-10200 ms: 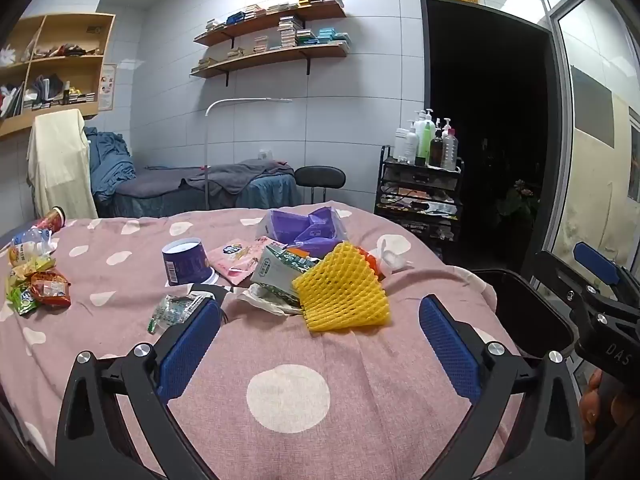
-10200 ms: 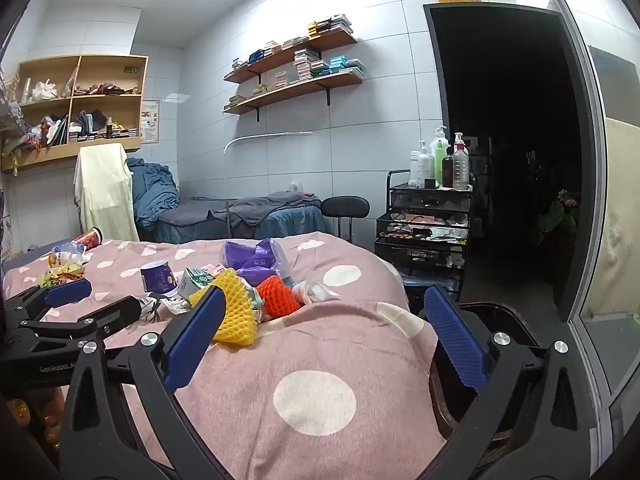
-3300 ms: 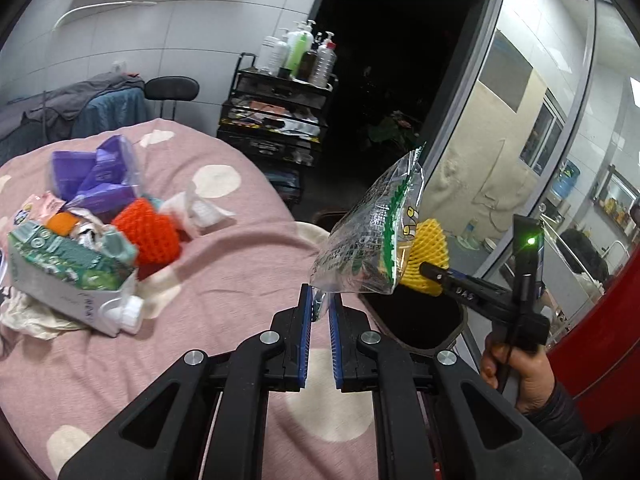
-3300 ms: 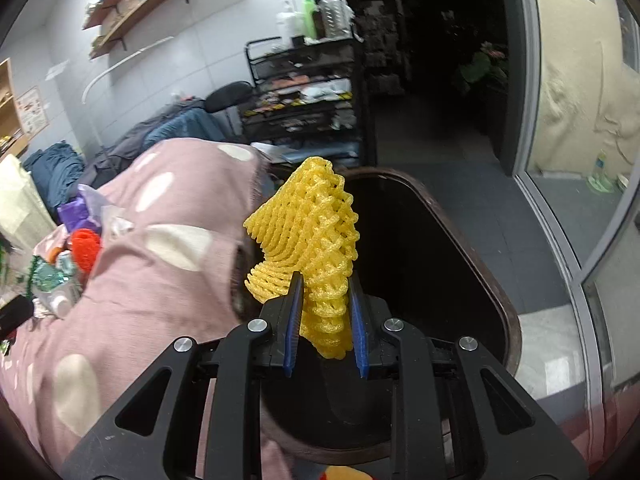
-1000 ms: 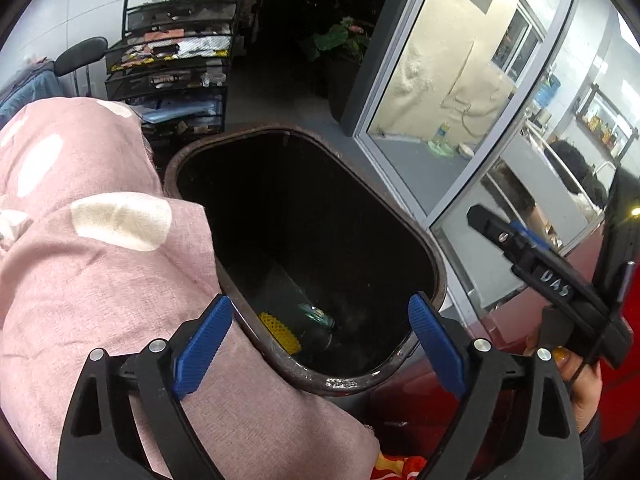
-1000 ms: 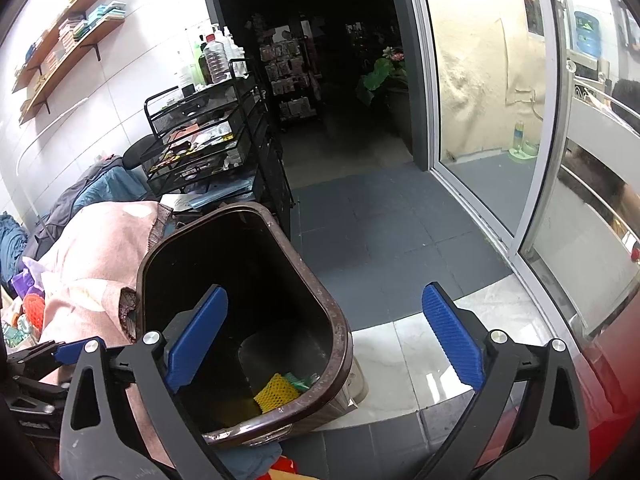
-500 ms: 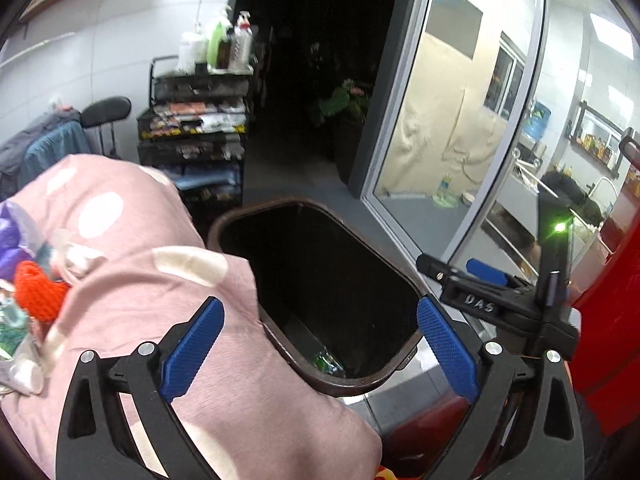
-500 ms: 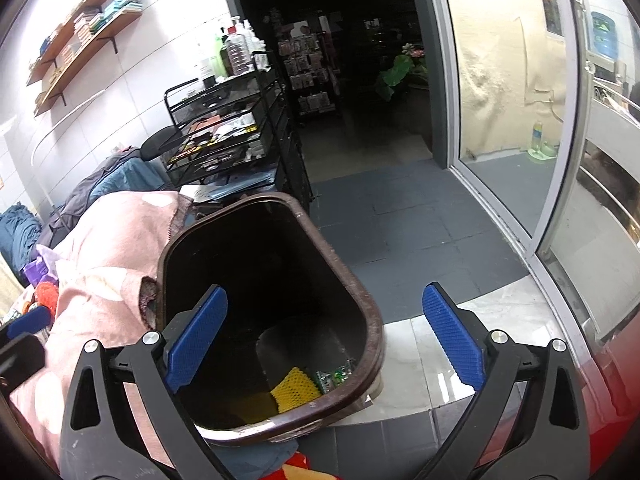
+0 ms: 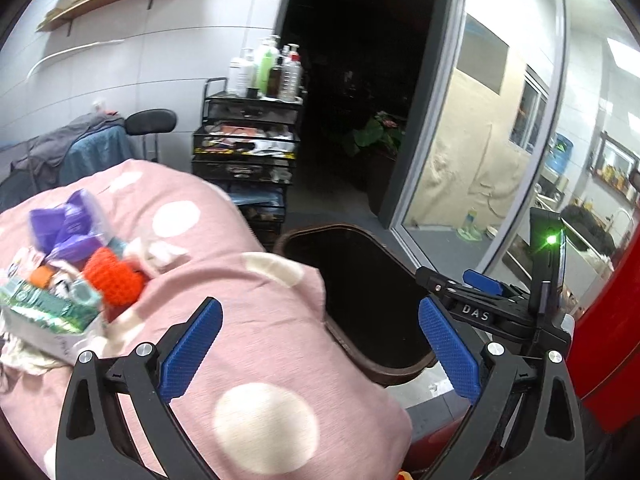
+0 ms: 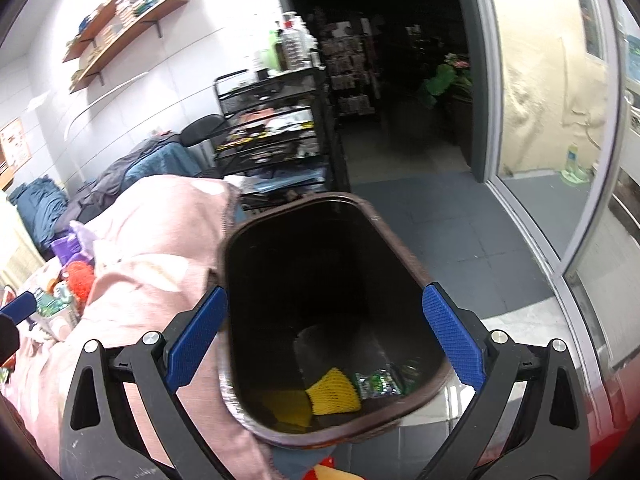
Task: Collect trash
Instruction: 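Move both tools back over the table and grasp the green milk carton with the right gripper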
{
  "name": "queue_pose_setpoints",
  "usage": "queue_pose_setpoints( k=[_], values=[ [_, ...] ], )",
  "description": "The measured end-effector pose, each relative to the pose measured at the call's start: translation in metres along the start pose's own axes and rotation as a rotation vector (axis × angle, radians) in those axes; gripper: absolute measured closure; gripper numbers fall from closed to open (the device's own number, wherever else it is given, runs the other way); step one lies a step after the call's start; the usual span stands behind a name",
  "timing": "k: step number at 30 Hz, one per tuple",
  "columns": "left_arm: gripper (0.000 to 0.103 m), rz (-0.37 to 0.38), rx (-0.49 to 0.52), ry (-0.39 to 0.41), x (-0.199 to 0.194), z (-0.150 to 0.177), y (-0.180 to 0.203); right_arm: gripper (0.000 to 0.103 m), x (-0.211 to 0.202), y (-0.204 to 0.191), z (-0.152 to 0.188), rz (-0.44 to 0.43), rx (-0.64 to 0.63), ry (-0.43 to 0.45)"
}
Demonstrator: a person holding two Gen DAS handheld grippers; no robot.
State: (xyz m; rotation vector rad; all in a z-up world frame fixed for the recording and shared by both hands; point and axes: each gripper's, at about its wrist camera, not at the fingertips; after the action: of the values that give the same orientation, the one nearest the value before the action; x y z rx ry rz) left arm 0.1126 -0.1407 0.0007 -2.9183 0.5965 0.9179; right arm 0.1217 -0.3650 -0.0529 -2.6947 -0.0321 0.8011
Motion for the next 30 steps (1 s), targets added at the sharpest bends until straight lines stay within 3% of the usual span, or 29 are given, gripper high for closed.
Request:
queue_pose_setpoints(
  k=[11, 22, 30],
  values=[
    [0.006, -0.162, -0.089, 0.044, -0.033, 0.013, -0.071, 0.006, 0.013, -0.078, -0.003, -0.149, -0.12, -0.02],
    [0.006, -0.346, -0.194, 0.002, -0.062, 0.048, -0.157, 0.006, 0.028, -0.163, 0.01, -0.297, -0.26, -0.077],
    [0.006, -0.426, -0.291, -0.043, -0.079, 0.072, -0.216, 0.006, 0.039, -0.209, 0.02, -0.374, -0.337, -0.133]
  ],
)
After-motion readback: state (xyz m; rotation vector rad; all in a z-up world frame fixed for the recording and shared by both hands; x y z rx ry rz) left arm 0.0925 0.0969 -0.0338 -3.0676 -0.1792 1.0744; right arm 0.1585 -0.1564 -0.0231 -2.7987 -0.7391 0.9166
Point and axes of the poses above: each gripper's, at about its wrist camera, not at the fingertips, and x roughly the way its jaws point, y to its right, z to its underside, and after that the axes turned 10 degrees about -z, right-handed
